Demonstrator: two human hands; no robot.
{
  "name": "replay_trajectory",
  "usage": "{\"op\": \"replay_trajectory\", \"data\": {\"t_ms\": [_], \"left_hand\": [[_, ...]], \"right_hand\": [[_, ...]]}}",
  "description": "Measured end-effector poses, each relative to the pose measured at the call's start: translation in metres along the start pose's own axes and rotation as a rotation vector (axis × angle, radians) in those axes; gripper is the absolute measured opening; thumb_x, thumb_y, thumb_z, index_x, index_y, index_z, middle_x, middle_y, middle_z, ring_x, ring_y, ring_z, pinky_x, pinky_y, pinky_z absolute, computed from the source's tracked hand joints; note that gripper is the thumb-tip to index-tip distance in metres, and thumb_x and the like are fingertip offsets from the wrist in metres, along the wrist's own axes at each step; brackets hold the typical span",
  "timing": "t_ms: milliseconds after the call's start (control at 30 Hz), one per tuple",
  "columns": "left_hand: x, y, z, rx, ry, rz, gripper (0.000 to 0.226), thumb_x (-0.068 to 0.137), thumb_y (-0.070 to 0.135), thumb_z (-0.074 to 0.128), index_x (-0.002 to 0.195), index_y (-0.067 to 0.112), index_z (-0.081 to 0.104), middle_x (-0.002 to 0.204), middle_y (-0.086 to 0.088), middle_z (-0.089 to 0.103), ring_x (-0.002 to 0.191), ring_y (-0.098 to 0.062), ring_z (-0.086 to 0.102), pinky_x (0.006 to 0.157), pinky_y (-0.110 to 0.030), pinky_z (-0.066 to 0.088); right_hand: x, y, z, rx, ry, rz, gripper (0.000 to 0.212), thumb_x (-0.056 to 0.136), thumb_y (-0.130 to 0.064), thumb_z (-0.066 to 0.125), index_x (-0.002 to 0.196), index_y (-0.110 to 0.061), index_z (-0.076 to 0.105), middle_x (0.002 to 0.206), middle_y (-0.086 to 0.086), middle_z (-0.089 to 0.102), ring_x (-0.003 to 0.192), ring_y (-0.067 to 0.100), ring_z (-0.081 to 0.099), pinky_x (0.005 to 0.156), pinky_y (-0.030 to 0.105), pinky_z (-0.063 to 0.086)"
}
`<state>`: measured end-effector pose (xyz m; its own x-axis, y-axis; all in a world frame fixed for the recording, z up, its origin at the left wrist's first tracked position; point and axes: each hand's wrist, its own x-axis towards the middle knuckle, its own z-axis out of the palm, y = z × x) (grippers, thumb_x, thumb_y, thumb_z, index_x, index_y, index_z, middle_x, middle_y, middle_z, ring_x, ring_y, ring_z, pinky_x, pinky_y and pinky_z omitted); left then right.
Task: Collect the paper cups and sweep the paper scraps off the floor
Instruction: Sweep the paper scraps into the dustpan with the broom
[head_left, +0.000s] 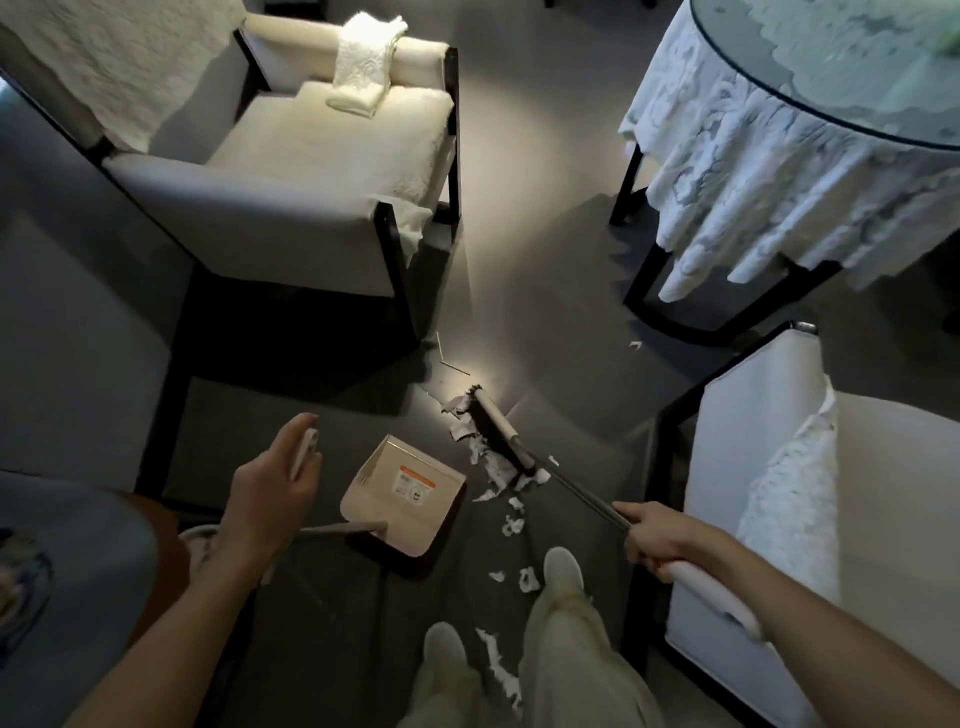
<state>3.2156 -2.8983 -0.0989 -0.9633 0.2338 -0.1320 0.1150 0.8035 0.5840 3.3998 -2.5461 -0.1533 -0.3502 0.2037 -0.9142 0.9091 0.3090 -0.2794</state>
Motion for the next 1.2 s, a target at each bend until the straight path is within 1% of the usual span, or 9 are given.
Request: {"op": "replay_trajectory", "data": {"t_ms": [267, 467, 567, 633, 700, 767, 933, 1067, 1200], "left_hand": [[0.008, 0.009, 0.008, 0.058, -0.003, -0.023, 0.04, 0.093, 0.014, 0.054, 0.133, 0.021, 0.048, 0.069, -0.001, 0.052, 0.058, -0.015, 0.052, 0.049, -0.023, 0.037], [0.033, 0.012, 0.027, 0.064, 0.1, -0.141, 0.043, 0.091, 0.009, 0.057, 0.132, 0.021, 0.049, 0.082, -0.018, 0.062, 0.065, -0.022, 0.057, 0.056, -0.025, 0.04], [0.046, 0.008, 0.048, 0.048, 0.117, -0.269, 0.044, 0.092, 0.014, 0.057, 0.131, 0.032, 0.045, 0.096, -0.023, 0.066, 0.08, -0.033, 0.065, 0.065, -0.016, 0.044], [0.053, 0.016, 0.058, 0.069, 0.123, -0.331, 0.045, 0.093, 0.019, 0.055, 0.131, 0.039, 0.041, 0.103, -0.023, 0.066, 0.09, -0.039, 0.065, 0.077, -0.03, 0.051], [0.056, 0.035, 0.062, 0.087, 0.106, -0.331, 0.042, 0.095, 0.019, 0.05, 0.136, 0.026, 0.044, 0.108, -0.022, 0.064, 0.096, -0.041, 0.062, 0.082, -0.048, 0.048], [0.059, 0.051, 0.064, 0.043, 0.102, -0.33, 0.042, 0.096, 0.017, 0.048, 0.137, 0.014, 0.045, 0.115, -0.022, 0.061, 0.104, -0.043, 0.058, 0.086, -0.051, 0.044], [0.076, 0.052, 0.072, 0.149, 0.187, -0.355, 0.043, 0.091, 0.008, 0.058, 0.131, 0.021, 0.051, 0.104, -0.024, 0.066, 0.091, -0.041, 0.064, 0.079, -0.051, 0.051], [0.08, 0.045, 0.071, 0.173, 0.153, -0.405, 0.041, 0.093, 0.022, 0.056, 0.13, 0.035, 0.045, 0.091, -0.02, 0.068, 0.08, -0.035, 0.067, 0.072, -0.049, 0.054], [0.079, 0.044, 0.066, 0.122, 0.136, -0.375, 0.041, 0.094, 0.02, 0.054, 0.133, 0.03, 0.044, 0.102, -0.02, 0.066, 0.087, -0.035, 0.065, 0.074, -0.047, 0.054]], "right_hand": [[-0.002, 0.002, -0.061, 0.006, 0.193, -0.045, 0.079, 0.079, 0.01, 0.043, 0.149, -0.026, 0.031, 0.068, 0.012, 0.051, 0.04, 0.018, 0.044, 0.037, 0.022, 0.038], [0.049, -0.012, -0.157, 0.154, 0.265, -0.019, 0.07, 0.082, 0.014, 0.042, 0.145, -0.016, 0.035, 0.06, 0.009, 0.045, 0.043, 0.019, 0.038, 0.038, 0.022, 0.034], [0.083, -0.021, -0.214, 0.138, 0.301, 0.001, 0.053, 0.08, 0.015, 0.039, 0.129, -0.003, 0.047, 0.058, 0.009, 0.042, 0.043, 0.019, 0.035, 0.04, 0.021, 0.031], [0.11, -0.025, -0.25, 0.116, 0.313, 0.027, 0.043, 0.08, 0.015, 0.038, 0.118, -0.004, 0.049, 0.055, 0.01, 0.042, 0.041, 0.017, 0.035, 0.04, 0.02, 0.03], [0.133, -0.029, -0.28, 0.066, 0.313, 0.075, 0.031, 0.078, 0.015, 0.039, 0.104, 0.003, 0.049, 0.052, 0.011, 0.043, 0.04, 0.018, 0.037, 0.042, 0.022, 0.032], [0.158, -0.029, -0.301, -0.009, 0.319, 0.101, 0.034, 0.075, 0.014, 0.041, 0.107, 0.007, 0.05, 0.054, 0.015, 0.047, 0.043, 0.022, 0.042, 0.046, 0.027, 0.035], [0.193, -0.032, -0.3, -0.086, 0.212, 0.097, 0.064, 0.076, 0.012, 0.042, 0.138, -0.002, 0.034, 0.055, 0.016, 0.051, 0.045, 0.024, 0.046, 0.047, 0.029, 0.038], [0.189, -0.042, -0.271, 0.006, 0.101, 0.082, 0.033, 0.079, 0.014, 0.039, 0.109, 0.0, 0.046, 0.051, 0.01, 0.045, 0.037, 0.019, 0.04, 0.045, 0.026, 0.036], [0.157, -0.05, -0.222, -0.045, 0.03, 0.057, 0.05, 0.083, 0.01, 0.039, 0.128, -0.011, 0.04, 0.06, 0.013, 0.05, 0.04, 0.02, 0.043, 0.04, 0.023, 0.039]]}}
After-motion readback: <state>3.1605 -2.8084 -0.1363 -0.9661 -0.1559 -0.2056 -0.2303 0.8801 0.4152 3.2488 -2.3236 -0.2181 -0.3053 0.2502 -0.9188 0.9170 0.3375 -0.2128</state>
